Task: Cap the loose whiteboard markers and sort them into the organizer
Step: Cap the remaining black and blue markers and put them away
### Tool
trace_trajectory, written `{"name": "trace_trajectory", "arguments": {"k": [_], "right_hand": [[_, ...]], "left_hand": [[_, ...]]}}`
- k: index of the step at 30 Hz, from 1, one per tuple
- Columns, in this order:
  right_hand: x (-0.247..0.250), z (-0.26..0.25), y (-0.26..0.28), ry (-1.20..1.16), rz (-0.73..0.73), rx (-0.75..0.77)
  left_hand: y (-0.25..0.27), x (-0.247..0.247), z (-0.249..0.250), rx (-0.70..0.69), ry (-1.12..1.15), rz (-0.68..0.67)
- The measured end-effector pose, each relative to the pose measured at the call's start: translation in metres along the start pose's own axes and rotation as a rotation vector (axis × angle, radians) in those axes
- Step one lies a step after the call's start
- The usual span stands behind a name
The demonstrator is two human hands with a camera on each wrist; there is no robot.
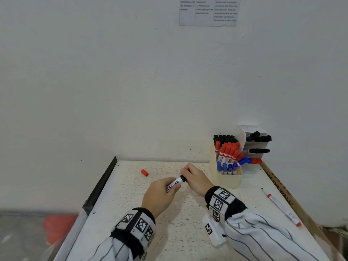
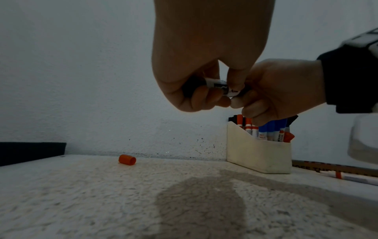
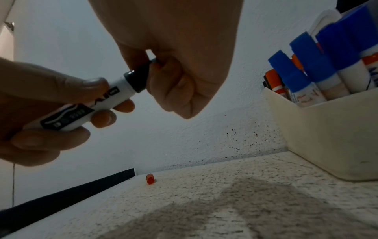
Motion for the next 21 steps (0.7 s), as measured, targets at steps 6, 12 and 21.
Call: {"name": "trace_trajectory", "arguments": {"k": [6, 12, 21], "right_hand": [[0.006, -0.003, 0.006, -0.099, 0.098, 0.007], [0.008, 0.001, 0.013, -0.252, 0.074, -0.044], [0.005, 0.002, 0.02, -0.298, 0.08, 0.028]], "left_hand": [[-0.003, -0.01, 0.01, 0.019, 0.035, -0.13], [-0.003, -0.008, 0.022, -0.036, -0.189, -0.178], [-0.006, -0.011, 0.021, 0.075, 0.052, -0.291]]}}
Point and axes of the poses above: each hand's wrist, its own y-axis away from the middle knuckle, its own x-axis out of the back of the hand, z = x × y, the point moved 6 cm from there along -y, towards the middle knuckle, and after that the axes turned 11 degrees about y, right-handed, at the moved point
